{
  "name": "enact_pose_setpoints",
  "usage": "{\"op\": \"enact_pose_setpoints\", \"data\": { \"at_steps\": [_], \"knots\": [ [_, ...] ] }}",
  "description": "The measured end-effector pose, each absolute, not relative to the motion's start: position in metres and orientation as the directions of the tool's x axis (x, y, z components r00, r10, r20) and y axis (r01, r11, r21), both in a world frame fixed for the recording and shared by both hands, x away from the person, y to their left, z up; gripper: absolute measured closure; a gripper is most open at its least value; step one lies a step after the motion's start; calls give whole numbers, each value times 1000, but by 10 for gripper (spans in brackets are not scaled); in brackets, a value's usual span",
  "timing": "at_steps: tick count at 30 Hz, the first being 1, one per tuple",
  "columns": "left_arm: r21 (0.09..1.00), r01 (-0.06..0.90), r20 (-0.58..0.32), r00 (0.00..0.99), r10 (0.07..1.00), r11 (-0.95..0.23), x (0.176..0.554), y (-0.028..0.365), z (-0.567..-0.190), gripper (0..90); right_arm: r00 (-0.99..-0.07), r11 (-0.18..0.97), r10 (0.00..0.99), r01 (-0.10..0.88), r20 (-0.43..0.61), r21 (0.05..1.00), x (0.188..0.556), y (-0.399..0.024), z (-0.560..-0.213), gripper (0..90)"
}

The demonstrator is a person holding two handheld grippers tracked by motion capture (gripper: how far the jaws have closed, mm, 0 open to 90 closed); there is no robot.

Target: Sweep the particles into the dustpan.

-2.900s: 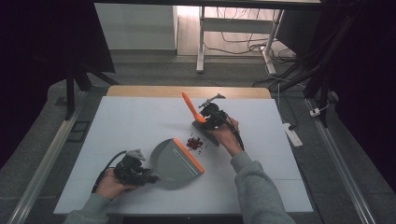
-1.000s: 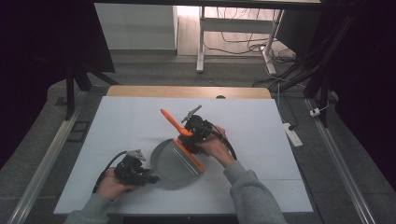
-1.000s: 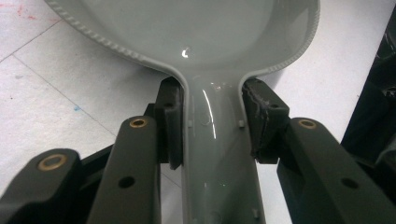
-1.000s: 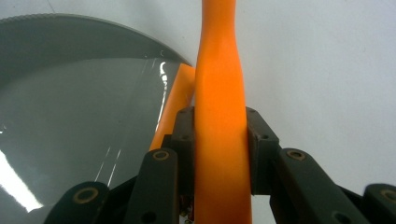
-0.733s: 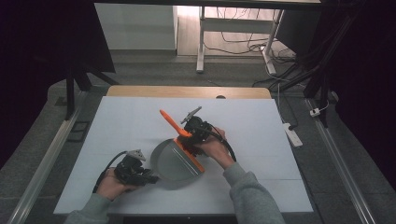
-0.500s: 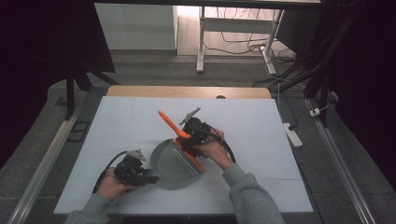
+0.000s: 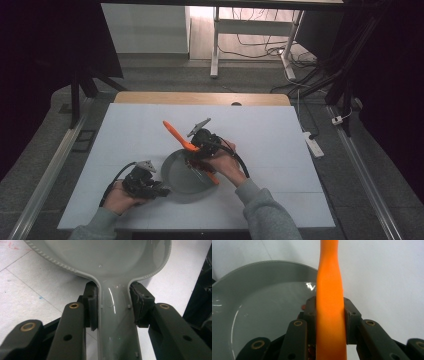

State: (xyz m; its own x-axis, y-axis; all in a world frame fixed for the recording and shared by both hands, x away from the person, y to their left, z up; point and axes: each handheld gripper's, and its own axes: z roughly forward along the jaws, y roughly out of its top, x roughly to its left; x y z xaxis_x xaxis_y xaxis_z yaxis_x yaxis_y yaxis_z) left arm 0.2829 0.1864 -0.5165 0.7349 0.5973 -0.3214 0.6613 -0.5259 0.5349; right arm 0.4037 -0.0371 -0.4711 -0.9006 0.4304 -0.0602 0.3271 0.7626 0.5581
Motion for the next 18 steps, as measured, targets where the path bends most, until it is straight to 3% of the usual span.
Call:
{"op": "enact_pose_setpoints", "data": {
  "at_steps": [9,18],
  "knots": [
    [534,662,-323,735,597,-526,283,187,-517,614,-916,731,401,306,-20,610,398,-38,-462,706],
    [534,662,-323,735,597,-526,283,187,-517,613,-867,678,498,367,-31,637,409,-65,-453,706]
  ]
}}
